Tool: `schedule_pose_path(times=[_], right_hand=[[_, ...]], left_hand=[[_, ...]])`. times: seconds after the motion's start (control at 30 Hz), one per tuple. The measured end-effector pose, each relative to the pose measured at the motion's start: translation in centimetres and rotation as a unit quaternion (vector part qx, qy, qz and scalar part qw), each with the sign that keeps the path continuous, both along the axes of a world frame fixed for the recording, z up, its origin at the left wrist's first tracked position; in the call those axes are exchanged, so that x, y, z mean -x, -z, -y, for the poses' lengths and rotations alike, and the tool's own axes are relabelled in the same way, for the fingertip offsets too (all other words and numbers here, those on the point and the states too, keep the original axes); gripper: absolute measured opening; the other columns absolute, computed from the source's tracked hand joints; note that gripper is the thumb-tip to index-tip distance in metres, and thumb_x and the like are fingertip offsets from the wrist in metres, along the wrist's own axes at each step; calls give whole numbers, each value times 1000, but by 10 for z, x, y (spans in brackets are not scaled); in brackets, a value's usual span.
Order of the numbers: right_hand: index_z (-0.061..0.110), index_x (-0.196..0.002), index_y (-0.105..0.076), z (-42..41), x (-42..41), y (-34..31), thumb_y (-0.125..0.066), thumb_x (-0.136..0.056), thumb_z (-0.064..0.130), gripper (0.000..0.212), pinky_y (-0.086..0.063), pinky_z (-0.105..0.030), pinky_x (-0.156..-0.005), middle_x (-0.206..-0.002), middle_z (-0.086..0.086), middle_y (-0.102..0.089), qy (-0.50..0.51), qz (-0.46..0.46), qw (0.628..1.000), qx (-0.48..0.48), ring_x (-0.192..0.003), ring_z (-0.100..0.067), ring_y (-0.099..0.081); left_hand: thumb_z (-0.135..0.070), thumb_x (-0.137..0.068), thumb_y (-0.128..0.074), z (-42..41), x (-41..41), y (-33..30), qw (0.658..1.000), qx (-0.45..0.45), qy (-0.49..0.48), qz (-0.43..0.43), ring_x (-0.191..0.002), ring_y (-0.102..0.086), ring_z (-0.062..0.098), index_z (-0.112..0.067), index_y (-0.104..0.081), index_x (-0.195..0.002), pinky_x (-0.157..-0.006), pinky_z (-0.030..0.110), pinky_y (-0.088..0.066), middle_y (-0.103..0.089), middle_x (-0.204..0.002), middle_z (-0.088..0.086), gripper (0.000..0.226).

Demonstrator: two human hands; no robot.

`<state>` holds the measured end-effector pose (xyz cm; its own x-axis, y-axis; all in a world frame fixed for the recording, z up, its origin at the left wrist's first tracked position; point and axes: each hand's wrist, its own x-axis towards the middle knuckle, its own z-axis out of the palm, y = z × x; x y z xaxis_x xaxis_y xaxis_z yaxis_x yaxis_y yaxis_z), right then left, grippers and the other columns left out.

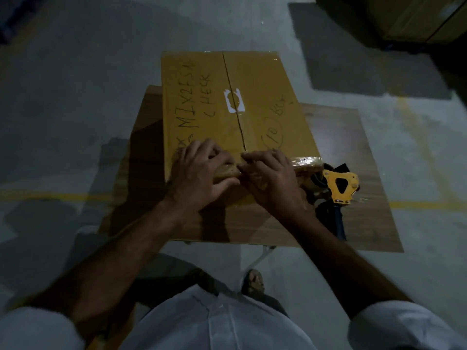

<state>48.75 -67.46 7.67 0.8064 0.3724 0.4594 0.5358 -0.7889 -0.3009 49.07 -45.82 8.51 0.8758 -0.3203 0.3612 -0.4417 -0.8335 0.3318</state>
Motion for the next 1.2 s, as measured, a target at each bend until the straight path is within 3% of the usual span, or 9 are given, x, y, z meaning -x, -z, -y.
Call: schedule_pose_path(times=[0.13, 0.2, 0.37, 0.47, 0.67, 0.77, 0.87, 1.07, 1.2], right_hand=[[11, -125, -71, 13, 3, 6, -69, -91, 25, 37, -44, -51, -107, -142, -15, -60, -32, 7, 999, 19, -127, -32, -56], [18, -134, -62, 40, 6, 2, -79, -86, 30, 52, -43, -57, -109, -149, -16, -51, 38, -8, 999, -4, -134, -32, -48], [25, -142, -57, 93, -6, -7, -80, -72, 73, 87, -41, -58, -113, -156, -16, -40, 155, -128, 979, -24, -142, -34, -39], [24, -138, -57, 92, -9, -4, -88, -70, 62, 83, -56, -52, -100, -145, -12, -45, 136, -179, 968, -113, -134, -27, -46], [34, -131, -63, 57, 24, 5, -76, -75, 74, 71, -57, -41, -94, -127, -2, -42, 119, -171, 966, -154, -118, -17, -46], [33, -124, -71, 35, 29, 4, -67, -84, 76, 59, -57, -41, -83, -118, 0, -45, 123, -159, 964, -172, -108, -17, -48], [24, -119, -75, 29, 30, 4, -74, -84, 65, 54, -54, -38, -78, -116, -6, -50, 131, -140, 966, -173, -103, -18, -49], [23, -130, -68, 28, 36, 15, -85, -79, 54, 62, -55, -41, -84, -124, -11, -47, 91, -134, 973, -162, -112, -23, -49], [35, -143, -60, 44, 30, 8, -78, -82, 65, 70, -48, -29, -98, -133, -7, -42, -37, -190, 973, -123, -123, -13, -39]], left_hand=[[-49, -66, -90, -12, 2, 7, 999, -49, -16, -1, -112, -46, 25, -32, -59, -123, -97, 45, -40, -49, -123, 1, 68], [-48, -64, -91, -9, 1, 7, 998, -51, -33, -5, -112, -46, 25, -30, -57, -124, -98, 45, -40, -47, -125, 1, 71], [-63, -86, -66, 47, -8, -2, 999, -24, 27, 4, -112, -49, 20, -32, -59, -136, -91, 34, -35, -54, -128, 0, 60], [-56, -85, -73, 55, -13, -3, 999, -30, 41, -19, -115, -52, 23, -35, -64, -135, -94, 40, -43, -56, -130, -1, 55], [-49, -81, -76, -5, -22, -14, 995, -21, 74, -68, -122, -48, 23, -35, -71, -123, -100, 44, -34, -58, -132, -6, 45], [-60, -85, -67, -3, -11, -16, 992, 37, 77, -90, -122, -47, 19, -32, -75, -116, -98, 44, -39, -60, -129, -6, 43], [-51, -83, -75, 11, -5, -10, 991, 59, 82, -89, -116, -51, 19, -22, -77, -111, -95, 47, -47, -61, -122, 0, 40], [-42, -81, -80, -6, -17, -6, 991, -3, 126, -51, -111, -54, 26, -20, -75, -114, -91, 51, -47, -61, -123, 4, 40], [-25, -81, -84, -23, -14, -11, 994, -7, 91, -51, -117, -51, 22, -25, -72, -116, -97, 48, -42, -61, -126, -3, 36]])
